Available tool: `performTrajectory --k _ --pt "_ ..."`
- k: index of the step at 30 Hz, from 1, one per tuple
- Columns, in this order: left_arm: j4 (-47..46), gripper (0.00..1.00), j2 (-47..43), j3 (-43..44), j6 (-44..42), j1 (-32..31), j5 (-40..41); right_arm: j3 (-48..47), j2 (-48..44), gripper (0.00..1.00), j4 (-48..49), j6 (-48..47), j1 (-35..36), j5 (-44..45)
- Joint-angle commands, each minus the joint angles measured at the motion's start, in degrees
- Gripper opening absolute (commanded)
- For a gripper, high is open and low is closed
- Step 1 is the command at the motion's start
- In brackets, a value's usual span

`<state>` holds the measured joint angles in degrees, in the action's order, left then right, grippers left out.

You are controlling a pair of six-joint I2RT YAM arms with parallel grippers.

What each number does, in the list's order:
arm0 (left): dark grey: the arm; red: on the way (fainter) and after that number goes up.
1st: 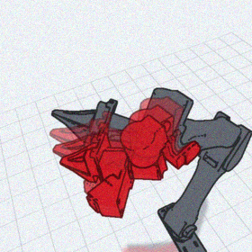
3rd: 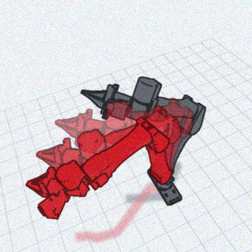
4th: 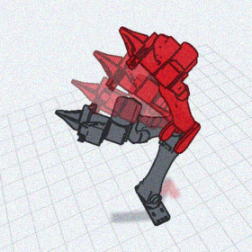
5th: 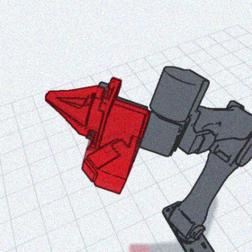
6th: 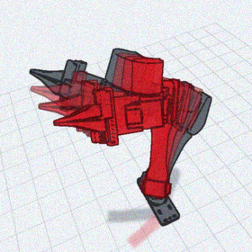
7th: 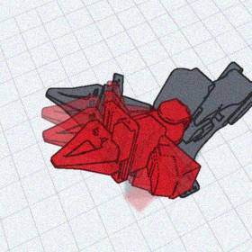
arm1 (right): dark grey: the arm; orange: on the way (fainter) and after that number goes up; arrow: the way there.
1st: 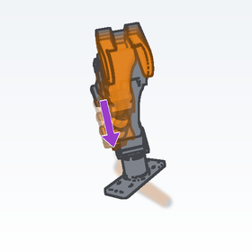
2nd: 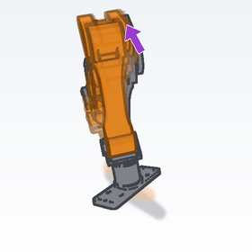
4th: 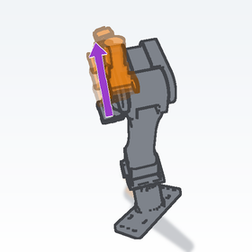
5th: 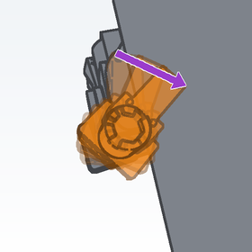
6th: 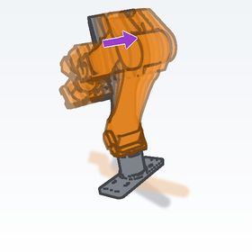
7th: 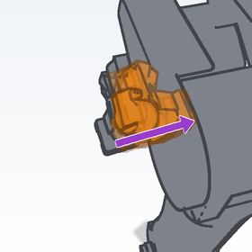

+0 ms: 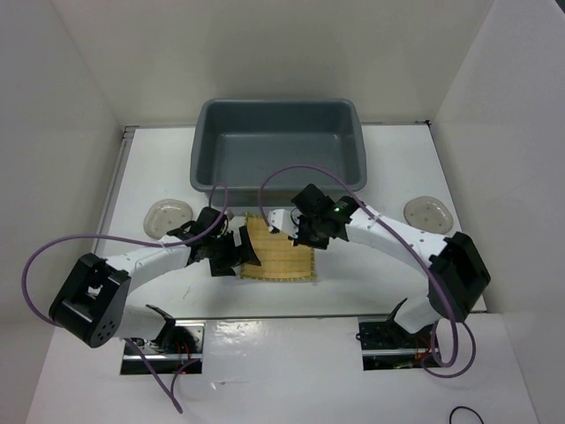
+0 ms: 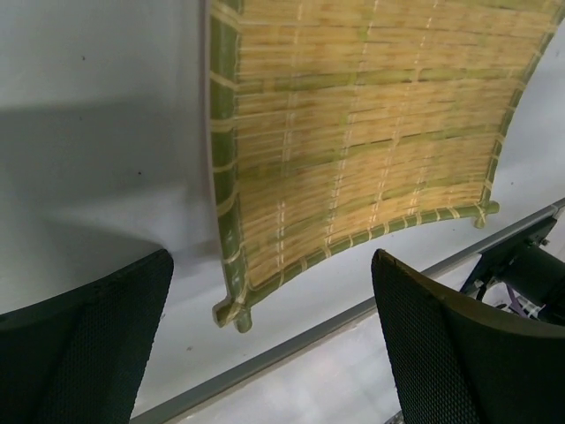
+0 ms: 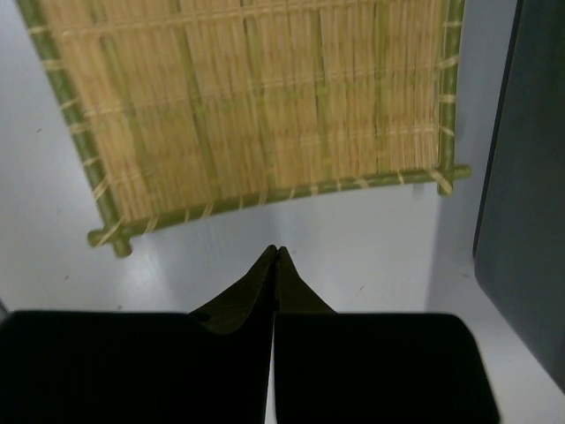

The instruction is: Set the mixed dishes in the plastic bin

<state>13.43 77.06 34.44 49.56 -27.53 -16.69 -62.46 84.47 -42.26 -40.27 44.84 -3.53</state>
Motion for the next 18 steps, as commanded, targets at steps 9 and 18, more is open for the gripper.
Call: performTrajectory --k 9,18 --pt "-3.75 1.0 0.55 -2.44 0.09 0.45 2.63 5.06 10.01 0.0 17.74 -1.39 0.51 6.87" --pt "-10.96 1.0 5.2 -3.59 1.15 0.46 -0.44 6.12 14.06 0.0 18.27 -1.39 0.51 6.26"
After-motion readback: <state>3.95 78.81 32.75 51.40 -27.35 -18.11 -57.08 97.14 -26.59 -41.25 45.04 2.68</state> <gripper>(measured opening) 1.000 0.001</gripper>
